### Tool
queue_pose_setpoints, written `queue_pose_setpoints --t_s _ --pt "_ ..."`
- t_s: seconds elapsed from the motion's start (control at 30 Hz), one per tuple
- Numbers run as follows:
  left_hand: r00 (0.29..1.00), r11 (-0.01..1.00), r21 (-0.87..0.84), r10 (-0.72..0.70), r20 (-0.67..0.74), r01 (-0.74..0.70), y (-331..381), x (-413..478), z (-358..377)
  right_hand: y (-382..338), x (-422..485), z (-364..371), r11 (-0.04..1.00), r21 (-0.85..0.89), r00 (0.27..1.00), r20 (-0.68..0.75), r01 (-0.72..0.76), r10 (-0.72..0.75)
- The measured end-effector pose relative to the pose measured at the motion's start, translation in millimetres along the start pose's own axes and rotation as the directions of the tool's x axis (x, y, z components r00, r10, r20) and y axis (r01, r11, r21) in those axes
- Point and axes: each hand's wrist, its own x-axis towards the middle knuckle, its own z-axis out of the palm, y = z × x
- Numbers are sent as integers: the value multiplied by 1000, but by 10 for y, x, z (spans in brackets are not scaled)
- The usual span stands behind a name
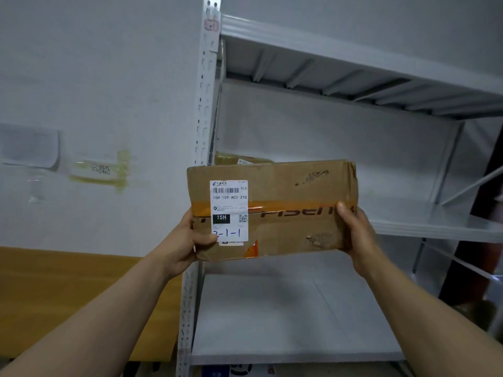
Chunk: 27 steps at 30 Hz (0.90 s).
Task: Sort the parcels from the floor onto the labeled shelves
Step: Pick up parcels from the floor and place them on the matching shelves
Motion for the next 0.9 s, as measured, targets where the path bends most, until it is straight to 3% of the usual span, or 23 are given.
queue_pose_setpoints --t_s 0.17,0.27,0.43,0.53,0.7,0.9 --pt "961 969 37 247 -122 -244 642 289 281 -565 158 118 969 25 951 -201 247 -237" --pt "898 899 117 433 -82 -423 1127 449 488 -943 317 147 919 68 905 -216 389 -367" --pt "801 781 211 599 10 -587 1860 683 788 -1601 660 180 818 102 814 -228 565 -534" --pt "746 724 249 666 -10 -643 2144 845 965 -1982 905 240 755 67 749 -209 653 -629" --pt "633 646 331 757 -160 -688 2571 1198 1218 -2472 1347 326 621 -74 592 -234 780 -771" --pt "533 570 493 814 -231 -657 3067 1684 1596 -2957 1918 337 523 -132 457 -339 842 -822"
